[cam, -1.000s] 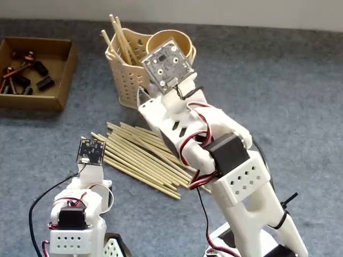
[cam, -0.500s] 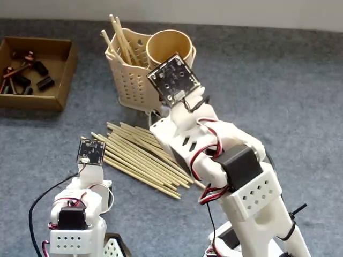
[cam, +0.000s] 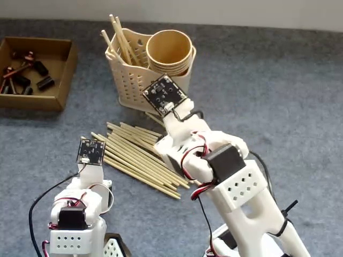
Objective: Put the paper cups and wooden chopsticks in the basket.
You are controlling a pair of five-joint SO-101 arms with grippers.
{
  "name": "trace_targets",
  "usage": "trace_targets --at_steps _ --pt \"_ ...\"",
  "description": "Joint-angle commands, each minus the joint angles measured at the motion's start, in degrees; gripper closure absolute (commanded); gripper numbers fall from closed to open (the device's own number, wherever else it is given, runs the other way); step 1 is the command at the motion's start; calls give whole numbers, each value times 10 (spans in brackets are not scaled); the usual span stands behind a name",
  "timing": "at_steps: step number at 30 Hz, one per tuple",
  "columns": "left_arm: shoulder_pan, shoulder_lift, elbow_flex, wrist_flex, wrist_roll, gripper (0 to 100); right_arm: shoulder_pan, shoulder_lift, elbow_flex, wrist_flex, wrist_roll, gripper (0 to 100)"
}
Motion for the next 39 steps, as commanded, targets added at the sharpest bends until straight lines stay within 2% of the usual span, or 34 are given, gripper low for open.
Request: trace_targets --at_steps 1,13,22,28,33,34,39 --pt "3 -2 11 4 -2 994 -1 -9 14 3 -1 903" --pt "3 -2 11 4 -2 994 -1 -8 98 2 22 903" --pt "3 -2 11 4 -2 994 -1 -7 200 -74 23 903" --pt "3 -2 11 4 -2 994 -2 -2 211 -95 23 903" --pt "3 -2 11 4 -2 994 -3 85 209 -95 22 903" --pt "3 -2 11 4 -2 994 -5 139 196 -116 23 903" --pt "3 -2 11 4 -2 994 -5 195 187 -164 23 903"
